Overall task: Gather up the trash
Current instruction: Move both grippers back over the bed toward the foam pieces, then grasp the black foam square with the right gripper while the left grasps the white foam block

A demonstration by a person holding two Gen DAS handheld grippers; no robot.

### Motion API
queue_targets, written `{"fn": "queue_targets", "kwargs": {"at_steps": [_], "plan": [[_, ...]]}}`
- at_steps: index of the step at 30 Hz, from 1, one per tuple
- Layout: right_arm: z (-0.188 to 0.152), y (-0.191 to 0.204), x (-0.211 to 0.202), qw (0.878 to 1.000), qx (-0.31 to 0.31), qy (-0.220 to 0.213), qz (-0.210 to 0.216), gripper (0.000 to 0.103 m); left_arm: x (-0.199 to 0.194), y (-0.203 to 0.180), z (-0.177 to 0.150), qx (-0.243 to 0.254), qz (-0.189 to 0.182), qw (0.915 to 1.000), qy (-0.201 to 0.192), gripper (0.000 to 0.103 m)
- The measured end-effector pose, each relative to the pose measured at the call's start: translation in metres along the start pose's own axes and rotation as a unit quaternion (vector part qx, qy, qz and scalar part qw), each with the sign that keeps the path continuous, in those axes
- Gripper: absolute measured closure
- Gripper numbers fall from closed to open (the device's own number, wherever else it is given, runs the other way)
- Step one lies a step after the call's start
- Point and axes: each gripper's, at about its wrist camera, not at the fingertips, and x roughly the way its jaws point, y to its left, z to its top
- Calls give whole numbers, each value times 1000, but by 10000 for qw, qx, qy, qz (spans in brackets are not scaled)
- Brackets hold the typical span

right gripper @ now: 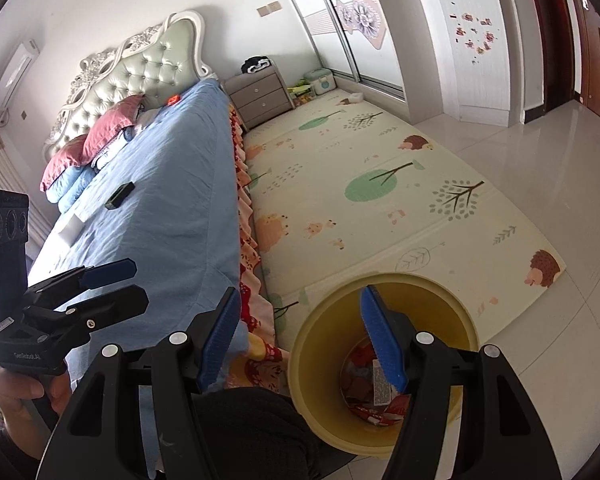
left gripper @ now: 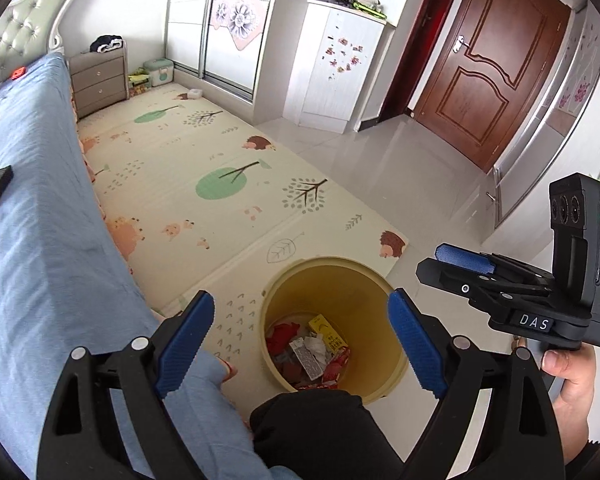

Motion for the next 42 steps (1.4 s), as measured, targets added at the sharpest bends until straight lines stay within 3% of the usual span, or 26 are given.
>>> {"fn": "queue_targets", "kwargs": {"at_steps": [10, 18, 20, 25, 30, 33, 39, 42], "plan": [[21, 84, 17, 9966, -656, -55, 487, 38, -66, 64, -16, -402, 696, 9956, -492, 9], [36, 167, 49, 9863, -1292, -44, 1027, 31, -117, 135, -35, -915, 1365, 9827, -851, 4], [39, 190, 61, 9825, -1436, -35, 1187, 23, -131, 158, -40, -1100, 1550, 9772, -941, 4], [49, 251, 90, 9701, -1883, -115, 1528, 16, -166, 218, -51, -1550, 2165, 9565, -1193, 4], [64, 300, 127, 9591, -2267, -195, 1686, 15, -191, 277, -59, -2041, 2628, 9335, -1339, 4], [74, 321, 152, 9549, -2520, -260, 1551, 15, -202, 311, -59, -2288, 2850, 9195, -1447, 4], [95, 350, 211, 9465, -2954, 3, 1299, 15, -201, 359, -50, -2465, 3020, 9104, -1389, 4], [100, 360, 237, 9359, -3338, 100, 1121, 15, -196, 378, -47, -2553, 3042, 9082, -1320, 4]]}}
